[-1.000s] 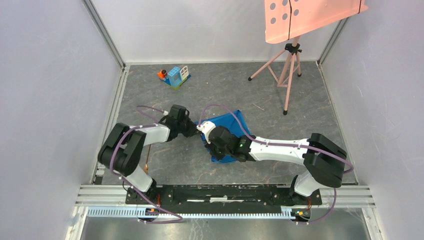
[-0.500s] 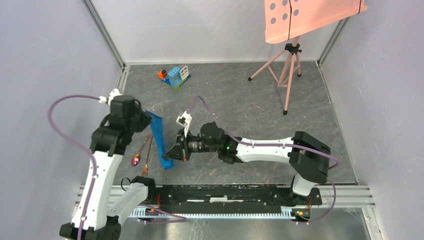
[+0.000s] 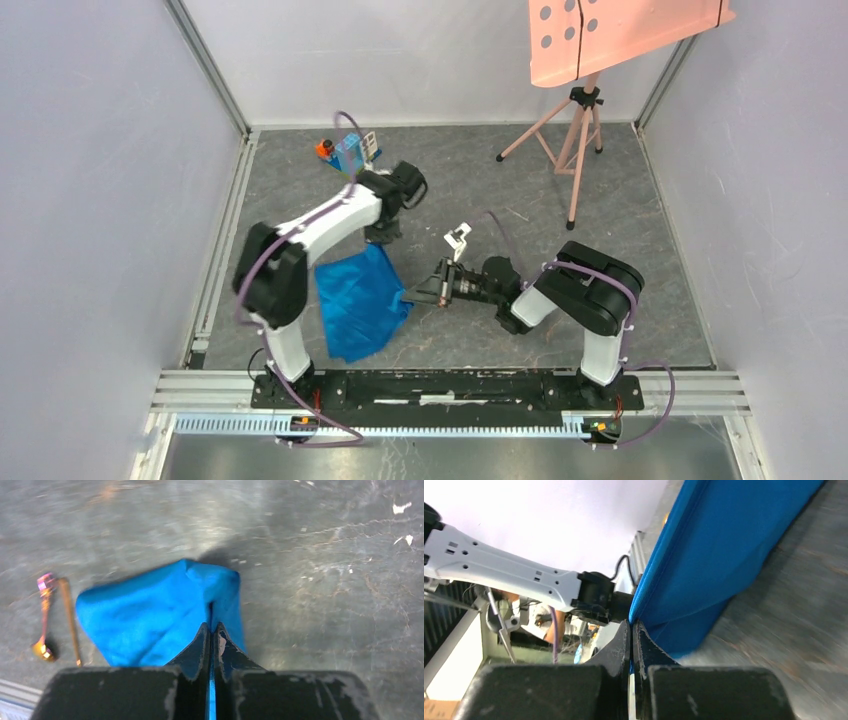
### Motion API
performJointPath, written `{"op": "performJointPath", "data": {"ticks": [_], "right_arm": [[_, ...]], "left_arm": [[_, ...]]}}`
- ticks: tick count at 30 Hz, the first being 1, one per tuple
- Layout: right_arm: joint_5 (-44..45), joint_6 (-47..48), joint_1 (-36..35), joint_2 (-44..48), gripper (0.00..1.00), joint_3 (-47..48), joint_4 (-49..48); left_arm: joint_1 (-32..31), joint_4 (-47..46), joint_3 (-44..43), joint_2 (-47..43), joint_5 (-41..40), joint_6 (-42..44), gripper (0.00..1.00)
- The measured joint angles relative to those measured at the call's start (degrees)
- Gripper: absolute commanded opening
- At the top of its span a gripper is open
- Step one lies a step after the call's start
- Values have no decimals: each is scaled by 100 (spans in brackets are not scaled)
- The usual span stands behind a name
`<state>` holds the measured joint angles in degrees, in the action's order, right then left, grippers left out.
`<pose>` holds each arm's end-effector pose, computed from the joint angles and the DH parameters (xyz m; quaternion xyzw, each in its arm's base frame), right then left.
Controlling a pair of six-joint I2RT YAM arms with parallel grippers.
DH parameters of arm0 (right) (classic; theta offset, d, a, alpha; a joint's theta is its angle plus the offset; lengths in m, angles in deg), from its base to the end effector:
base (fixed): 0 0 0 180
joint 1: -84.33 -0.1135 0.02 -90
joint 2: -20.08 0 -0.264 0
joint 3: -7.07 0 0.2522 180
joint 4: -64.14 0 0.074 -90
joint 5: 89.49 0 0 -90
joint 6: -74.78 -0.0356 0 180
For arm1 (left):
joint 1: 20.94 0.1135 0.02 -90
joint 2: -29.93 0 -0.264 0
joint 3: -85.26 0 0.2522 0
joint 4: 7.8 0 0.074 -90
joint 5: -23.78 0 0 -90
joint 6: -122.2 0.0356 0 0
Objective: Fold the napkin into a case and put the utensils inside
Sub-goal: Turn over the upper triangle folded napkin at the center of the board, then pick up the lower triangle-folded napkin from the center of the board.
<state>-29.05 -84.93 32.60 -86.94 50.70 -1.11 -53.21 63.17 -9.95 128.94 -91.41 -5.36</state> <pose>0.1814 0.2583 0.1439 -0.0760 0.6929 0.6927 0.1850 0.2963 -0.1692 0.2550 -0.0735 0.9650 0.1032 0.2298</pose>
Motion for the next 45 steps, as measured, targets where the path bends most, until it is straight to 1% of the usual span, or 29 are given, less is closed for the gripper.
{"op": "performJointPath", "data": {"ticks": [2, 4, 10, 12, 13, 14, 15, 16, 17, 18, 20, 21, 23, 26, 27, 29, 32, 33, 35, 38, 40, 42, 45], "right_arm": [[-90, 42, 306, -2, 0, -407, -103], [-203, 179, 538, 4, 0, -741, -125], [-542, 782, 1226, 175, 0, -1467, -52], [-654, 1121, 1438, 269, 1, -1582, 186], [-693, 1287, 1526, 334, 6, -1617, 343], [-748, 1537, 1631, 463, 14, -1637, 651], [-787, 1792, 1716, 627, 22, -1641, 994], [-820, 2065, 1792, 820, 30, -1639, 1373], [-881, 2387, 1856, 1056, 36, -1633, 1853], [-925, 2761, 1895, 1346, 42, -1620, 2474], [-907, 3327, 1939, 1821, 51, -1576, 3469], [-874, 3609, 1963, 2074, 56, -1530, 3985], [-748, 4094, 1985, 2544, 62, -1368, 4940], [-470, 4555, 2000, 2922, 67, -1126, 5834], [-435, 4612, 2002, 2986, 68, -1095, 5993], [-398, 4649, 1985, 3049, 74, -1043, 6175], [-240, 4579, 1818, 3032, 76, -890, 6356], [-129, 4544, 1722, 3021, 76, -828, 6413], [201, 4457, 1499, 2994, 81, -673, 6583], [752, 4295, 1169, 2868, 82, -348, 6916], [1300, 4194, 855, 2739, 82, -42, 7237], [1893, 4116, 503, 2671, 82, 188, 7563], [2579, 4087, 146, 2623, 76, 365, 7899]], "left_arm": [[-227, -168, -227, 774, 76, 98, 2], [-428, -341, -448, 1239, 249, 153, 2], [-730, -898, -1005, 1794, 975, 184, 2], [-765, -1088, -1176, 2002, 1294, 195, 5], [-774, -1154, -1231, 2085, 1401, 199, 9], [-778, -1226, -1292, 2186, 1550, 203, 15], [-778, -1314, -1325, 2264, 1690, 216, 26], [-778, -1399, -1327, 2315, 1805, 251, 34], [-772, -1519, -1325, 2330, 1884, 299, 44], [-754, -1663, -1320, 2332, 1996, 356, 50], [-713, -1969, -1276, 2234, 2221, 457, 56], [-691, -2114, -1196, 2124, 2393, 496, 58], [-658, -2378, -872, 1711, 2710, 551, 61], [-632, -2608, -166, 739, 3097, 597, 65], [-632, -2662, 94, 339, 3185, 603, 66], [-632, -2778, 614, -450, 3314, 605, 67], [-581, -3032, 1668, -1773, 3432, 601, 69], [-546, -3069, 2081, -2227, 3440, 599, 69], [-487, -3060, 2667, -2830, 3425, 592, 70], [-411, -2957, 3482, -3497, 3265, 472, 70], [-378, -2844, 3976, -3910, 3143, 321, 70], [-372, -2800, 4293, -4264, 3069, 177, 70], [-369, -2717, 4553, -4745, 2959, 50, 70]]}}
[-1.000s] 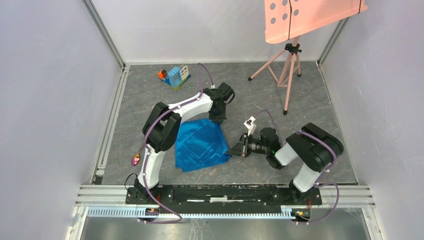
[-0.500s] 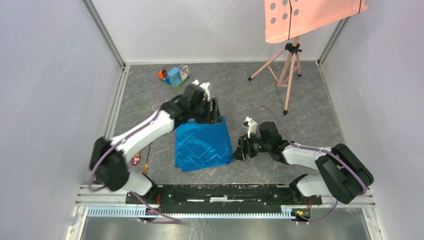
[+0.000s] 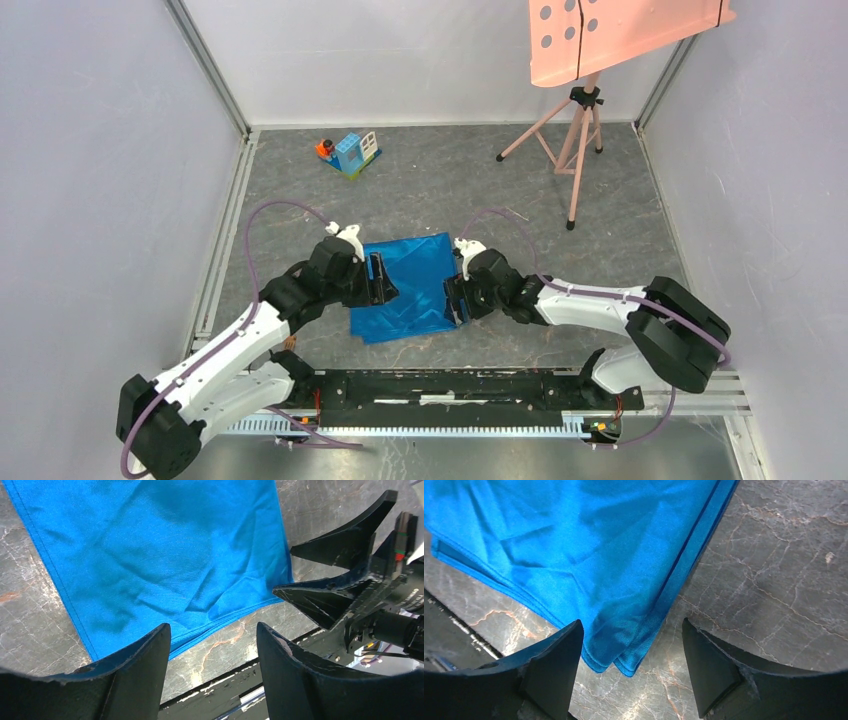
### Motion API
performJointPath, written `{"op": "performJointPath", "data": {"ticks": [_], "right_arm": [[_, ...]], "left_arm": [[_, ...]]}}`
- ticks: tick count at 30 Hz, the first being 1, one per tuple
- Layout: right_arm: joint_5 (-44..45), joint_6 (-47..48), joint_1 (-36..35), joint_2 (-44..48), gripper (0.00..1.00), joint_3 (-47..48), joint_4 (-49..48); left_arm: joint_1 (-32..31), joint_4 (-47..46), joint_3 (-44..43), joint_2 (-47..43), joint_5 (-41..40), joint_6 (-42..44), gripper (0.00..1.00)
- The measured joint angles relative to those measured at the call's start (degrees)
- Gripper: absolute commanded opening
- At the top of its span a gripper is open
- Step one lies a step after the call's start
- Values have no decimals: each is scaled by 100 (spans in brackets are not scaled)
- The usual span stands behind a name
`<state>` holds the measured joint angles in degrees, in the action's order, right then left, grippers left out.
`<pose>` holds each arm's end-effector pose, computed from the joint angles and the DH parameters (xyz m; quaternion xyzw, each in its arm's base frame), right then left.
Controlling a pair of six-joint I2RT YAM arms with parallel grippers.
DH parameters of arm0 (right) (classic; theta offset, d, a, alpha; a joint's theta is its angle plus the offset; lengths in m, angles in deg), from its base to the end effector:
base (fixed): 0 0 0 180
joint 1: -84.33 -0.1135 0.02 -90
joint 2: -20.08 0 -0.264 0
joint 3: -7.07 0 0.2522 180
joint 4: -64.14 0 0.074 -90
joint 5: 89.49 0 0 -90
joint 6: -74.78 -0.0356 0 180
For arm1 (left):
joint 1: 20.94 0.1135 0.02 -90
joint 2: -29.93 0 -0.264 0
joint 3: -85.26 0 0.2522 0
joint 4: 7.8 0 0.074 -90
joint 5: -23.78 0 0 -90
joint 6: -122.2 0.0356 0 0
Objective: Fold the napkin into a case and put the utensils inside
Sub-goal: Pick up the lower triangle-folded napkin from the center of the board.
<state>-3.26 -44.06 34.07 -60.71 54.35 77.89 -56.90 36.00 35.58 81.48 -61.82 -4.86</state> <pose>0.1659 0.2032 0.1544 -0.1847 0.9123 0.2555 0.2613 0.1477 -0.1105 0.2337 0.0056 0.9255 -0.2529 0.2819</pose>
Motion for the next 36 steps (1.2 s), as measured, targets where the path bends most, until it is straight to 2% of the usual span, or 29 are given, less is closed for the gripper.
{"op": "performJointPath", "data": {"ticks": [2, 4, 11, 15, 18, 19, 21, 22, 25, 32, 36], "right_arm": [[267, 4, -125, -52, 69, 72, 122], [378, 15, -151, -90, 58, 101, 164], [323, -4, -129, -24, 28, -96, 39], [197, -24, -83, -13, 13, -195, -87], [76, -22, 24, 31, 6, -282, -151], [24, -22, 79, 52, 7, -313, -170], [-179, -20, 238, 129, 33, -444, -269], [-291, -2, 326, 181, 42, -511, -315], [-485, 116, 455, 337, 57, -584, -369], [-688, 282, 442, 651, 62, -699, -164], [-643, 310, 284, 654, 59, -715, -205]], "left_arm": [[2, 13, 37, -166, -31, -44, 70], [2, 7, 37, -205, -46, -74, 70], [24, 35, 37, -278, -83, -83, 70], [26, 35, 37, -299, -83, -83, 70], [28, 33, 33, -262, -83, -83, 70], [28, 31, 33, -240, -83, -83, 70], [37, 28, 33, -175, -83, -83, 70], [50, 22, 33, -144, -81, -83, 70], [87, 9, 33, -55, -79, -83, 70], [149, -59, 33, 87, 4, -83, 71], [179, -66, 33, 140, 17, -90, 73]]}}
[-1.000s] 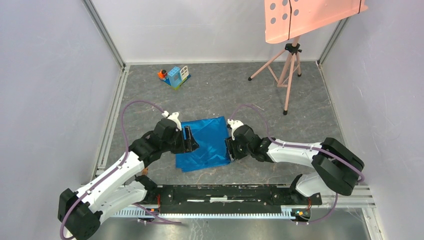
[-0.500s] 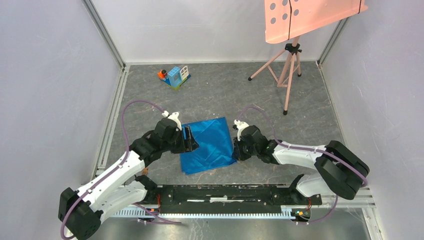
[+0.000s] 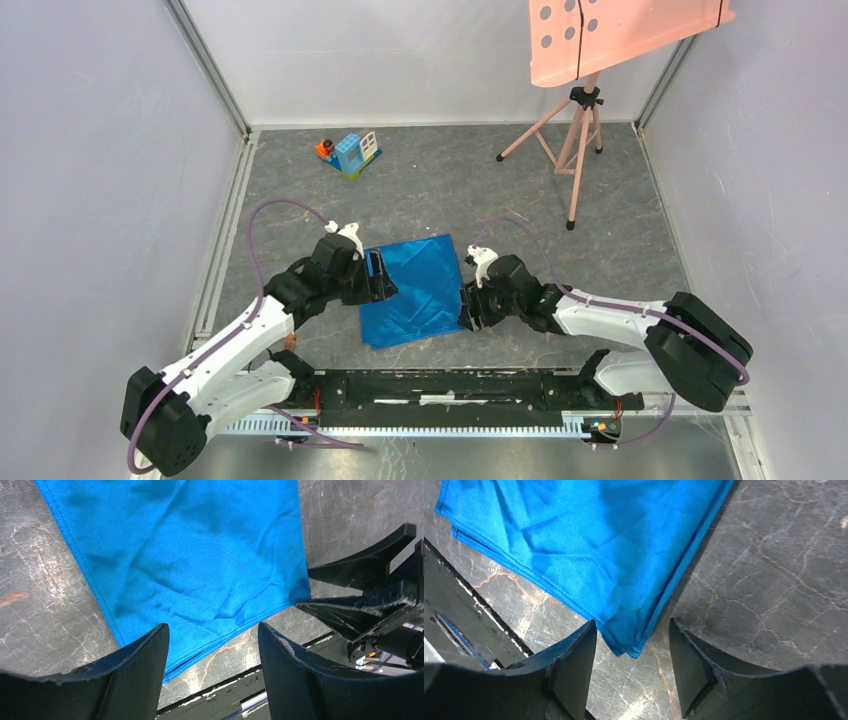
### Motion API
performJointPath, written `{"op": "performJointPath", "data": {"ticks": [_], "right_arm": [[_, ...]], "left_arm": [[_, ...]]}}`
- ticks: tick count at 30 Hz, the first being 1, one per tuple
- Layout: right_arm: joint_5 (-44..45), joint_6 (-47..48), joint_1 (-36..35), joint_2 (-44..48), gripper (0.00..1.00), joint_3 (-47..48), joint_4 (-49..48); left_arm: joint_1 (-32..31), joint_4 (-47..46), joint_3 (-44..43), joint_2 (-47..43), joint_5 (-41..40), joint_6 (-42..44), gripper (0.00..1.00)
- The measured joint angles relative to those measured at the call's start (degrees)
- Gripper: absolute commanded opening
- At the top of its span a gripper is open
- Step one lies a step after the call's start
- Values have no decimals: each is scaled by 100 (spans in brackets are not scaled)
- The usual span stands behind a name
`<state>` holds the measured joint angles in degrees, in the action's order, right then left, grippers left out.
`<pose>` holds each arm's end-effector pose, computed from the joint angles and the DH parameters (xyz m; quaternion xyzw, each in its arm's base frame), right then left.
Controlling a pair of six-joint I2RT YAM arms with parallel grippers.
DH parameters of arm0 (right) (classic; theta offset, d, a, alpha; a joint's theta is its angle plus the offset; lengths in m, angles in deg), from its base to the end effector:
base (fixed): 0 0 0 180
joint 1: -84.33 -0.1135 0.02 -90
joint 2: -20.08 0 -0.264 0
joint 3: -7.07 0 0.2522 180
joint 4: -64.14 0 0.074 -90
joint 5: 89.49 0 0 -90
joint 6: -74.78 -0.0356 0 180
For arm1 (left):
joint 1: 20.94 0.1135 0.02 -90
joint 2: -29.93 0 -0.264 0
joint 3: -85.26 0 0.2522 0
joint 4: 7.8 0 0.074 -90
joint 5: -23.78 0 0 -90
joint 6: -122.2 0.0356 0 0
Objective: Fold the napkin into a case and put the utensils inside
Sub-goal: Pick up the lower triangle-folded napkin from the center of the board.
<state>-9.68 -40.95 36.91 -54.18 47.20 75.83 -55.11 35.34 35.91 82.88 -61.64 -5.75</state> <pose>0.1531 0.1759 0.1479 -0.2065 0.9002 0.2893 0.2518 0.1537 -0.1078 0.2286 -0.0159 0.9288 -0.2468 0.2759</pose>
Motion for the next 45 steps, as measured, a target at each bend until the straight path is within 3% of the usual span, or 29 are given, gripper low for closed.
{"op": "performJointPath", "data": {"ticks": [4, 7, 12, 14, 18, 24, 31, 36, 41, 45], "right_arm": [[142, 48, -136, -2, 32, -37, -7], [273, 55, -61, 33, 21, -173, -98], [284, 118, 341, 173, 20, -339, -184], [343, 210, 433, 234, 23, -348, -118], [649, 461, 544, 352, 54, -264, 186], [2057, 1019, 66, 494, 77, 501, 1818], [2129, 737, -1464, -55, 81, 2057, 2299], [1744, 374, -2420, -1690, 78, 3351, 2570], [1563, 146, -2782, -2767, 66, 4304, 3095], [1513, 2, -2848, -3071, 68, 4669, 3493]], "left_arm": [[151, 9, 0, 0, -2, -15, 75], [413, 9, 0, -9, 39, -42, 75], [909, -9, 76, -140, 293, -140, 75], [1027, -31, 120, -229, 374, -186, 76], [1161, -50, 177, -365, 507, -256, 77], [1375, 109, 240, -511, 286, -470, 81], [1919, 699, 85, -216, -249, -761, 83], [2184, 999, -321, -37, -446, -802, 83], [2306, 1086, -570, -94, -450, -802, 83], [2323, 1126, -573, -212, -450, -802, 84]]}}
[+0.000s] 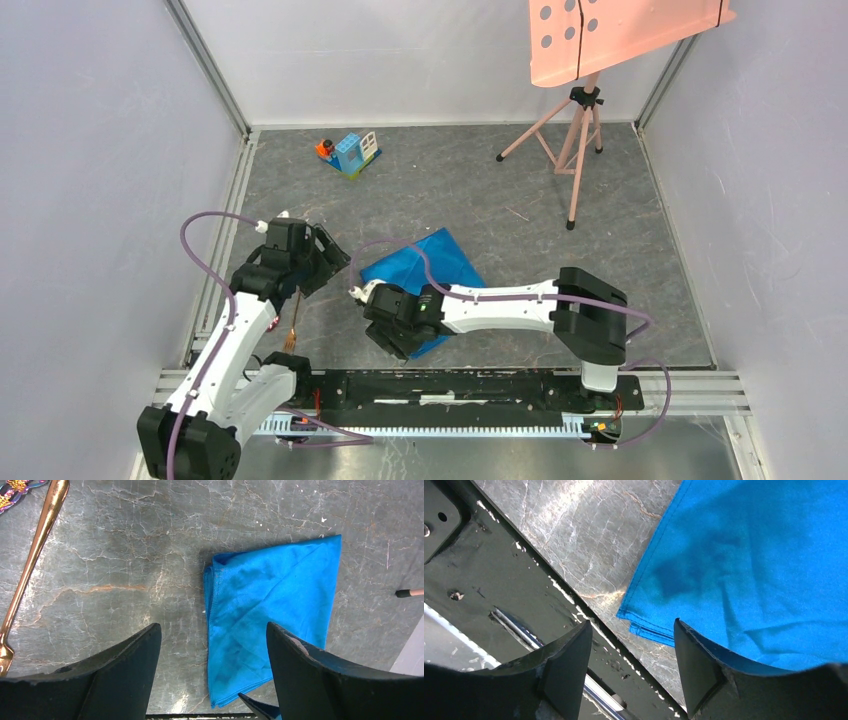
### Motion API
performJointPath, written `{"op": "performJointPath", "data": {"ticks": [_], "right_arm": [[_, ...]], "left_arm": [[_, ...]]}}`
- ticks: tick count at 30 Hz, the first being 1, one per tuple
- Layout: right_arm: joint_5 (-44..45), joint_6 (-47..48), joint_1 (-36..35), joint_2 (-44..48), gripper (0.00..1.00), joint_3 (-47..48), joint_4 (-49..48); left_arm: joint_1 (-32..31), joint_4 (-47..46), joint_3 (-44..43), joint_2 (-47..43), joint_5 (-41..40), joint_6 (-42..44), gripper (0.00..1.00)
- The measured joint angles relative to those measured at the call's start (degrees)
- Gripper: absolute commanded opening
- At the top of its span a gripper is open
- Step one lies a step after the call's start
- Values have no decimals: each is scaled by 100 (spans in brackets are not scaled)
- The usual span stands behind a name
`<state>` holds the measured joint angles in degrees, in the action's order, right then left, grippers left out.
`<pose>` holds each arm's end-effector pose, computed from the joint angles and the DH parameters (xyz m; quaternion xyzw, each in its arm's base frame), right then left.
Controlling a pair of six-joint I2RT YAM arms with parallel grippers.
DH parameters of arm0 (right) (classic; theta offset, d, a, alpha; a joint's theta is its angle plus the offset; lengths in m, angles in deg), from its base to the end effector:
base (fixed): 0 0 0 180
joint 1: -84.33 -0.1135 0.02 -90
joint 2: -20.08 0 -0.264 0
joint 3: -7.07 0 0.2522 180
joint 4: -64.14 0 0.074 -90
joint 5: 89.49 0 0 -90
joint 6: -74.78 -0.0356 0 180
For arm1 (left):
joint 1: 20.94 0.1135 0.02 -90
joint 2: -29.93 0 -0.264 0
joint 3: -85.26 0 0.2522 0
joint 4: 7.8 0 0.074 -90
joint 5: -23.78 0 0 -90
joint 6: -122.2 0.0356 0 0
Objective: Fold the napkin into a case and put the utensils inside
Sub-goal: Pick up the lower triangle-folded napkin from the center of the board.
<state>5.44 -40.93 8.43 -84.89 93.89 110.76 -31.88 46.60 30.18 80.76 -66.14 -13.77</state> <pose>0.0942 0.3625 0.1910 -0.4050 0.8869 0.1426 0.1704 0.1718 -0.0333 0.2527 -0.2827 0.8966 -0.1630 0.2993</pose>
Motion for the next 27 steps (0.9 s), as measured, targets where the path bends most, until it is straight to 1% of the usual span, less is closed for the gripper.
{"op": "performJointPath", "data": {"ticks": [4, 11, 14, 18, 22, 23, 25, 27], "right_arm": [[7, -68, -39, -247, 68, 214, 173], [127, -127, -83, -501, 65, 236, 299], [223, -144, -85, -581, 61, 238, 302], [385, -157, -87, -654, 44, 256, 299], [579, -210, -87, -662, 21, 245, 271], [643, -238, -87, -662, 12, 232, 234], [745, -249, -87, -640, 0, 186, 146], [780, -225, -85, -568, 0, 83, 15]], "left_arm": [[28, -4, 9, -55, 0, 0, 84], [116, -7, 92, -59, 48, 2, 84], [162, -7, 105, -59, 52, 2, 84], [214, -4, 111, -59, 55, 7, 84], [260, -4, 122, -66, 48, 9, 85], [262, -4, 133, -68, 48, 9, 89], [262, -4, 166, -72, 50, 11, 95], [262, -17, 229, -72, 79, 11, 97]]}}
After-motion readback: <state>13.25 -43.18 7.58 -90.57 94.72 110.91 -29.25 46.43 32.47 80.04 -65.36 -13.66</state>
